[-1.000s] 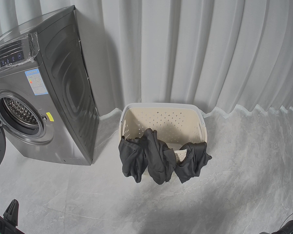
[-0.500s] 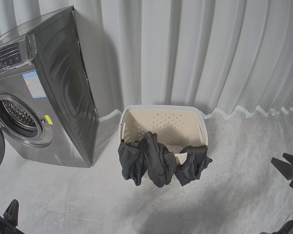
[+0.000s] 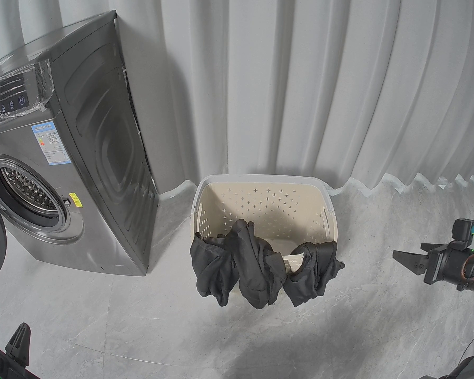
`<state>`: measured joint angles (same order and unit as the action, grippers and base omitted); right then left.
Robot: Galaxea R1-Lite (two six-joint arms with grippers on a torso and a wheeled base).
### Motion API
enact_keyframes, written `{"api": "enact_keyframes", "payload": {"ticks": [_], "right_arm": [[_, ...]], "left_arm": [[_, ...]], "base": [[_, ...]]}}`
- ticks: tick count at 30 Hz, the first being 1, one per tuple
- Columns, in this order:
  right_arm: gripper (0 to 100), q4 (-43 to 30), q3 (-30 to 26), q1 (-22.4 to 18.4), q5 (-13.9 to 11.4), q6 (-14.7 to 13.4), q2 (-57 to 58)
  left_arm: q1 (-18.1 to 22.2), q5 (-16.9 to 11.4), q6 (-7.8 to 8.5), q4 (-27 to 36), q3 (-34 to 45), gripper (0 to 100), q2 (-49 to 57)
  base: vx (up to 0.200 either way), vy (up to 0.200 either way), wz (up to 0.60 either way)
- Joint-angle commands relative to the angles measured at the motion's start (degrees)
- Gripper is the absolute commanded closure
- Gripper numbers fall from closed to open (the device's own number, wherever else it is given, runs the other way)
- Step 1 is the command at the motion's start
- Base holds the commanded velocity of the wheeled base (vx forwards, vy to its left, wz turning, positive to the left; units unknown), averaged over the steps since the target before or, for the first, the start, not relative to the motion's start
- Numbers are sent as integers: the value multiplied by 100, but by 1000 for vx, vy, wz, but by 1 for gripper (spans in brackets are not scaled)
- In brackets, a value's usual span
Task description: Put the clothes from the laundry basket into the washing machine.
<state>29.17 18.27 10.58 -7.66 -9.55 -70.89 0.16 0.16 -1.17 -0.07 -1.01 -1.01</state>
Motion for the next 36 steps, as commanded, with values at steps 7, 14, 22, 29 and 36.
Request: {"api": "enact_keyframes", "payload": {"ticks": [7, 14, 22, 29, 36], "right_arm": [[0, 976, 651, 638, 177, 58, -2623], [0, 1240, 1363, 1034, 519, 76, -3731], [0, 1249, 2154, 1148, 748, 234, -4653], [0, 1249, 2743, 1209, 941, 304, -5286], [0, 1240, 3182, 1209, 1029, 480, -5629]], "left_arm": [[2, 2, -6, -1, 92, 100, 101], [2, 2, -6, -1, 92, 100, 101], [2, 2, 20, -1, 92, 100, 101], [2, 2, 12, -1, 92, 100, 101], [2, 2, 3, -1, 92, 100, 101]], "base": [[0, 0, 0], [0, 0, 0], [0, 0, 0], [0, 0, 0], [0, 0, 0]]}}
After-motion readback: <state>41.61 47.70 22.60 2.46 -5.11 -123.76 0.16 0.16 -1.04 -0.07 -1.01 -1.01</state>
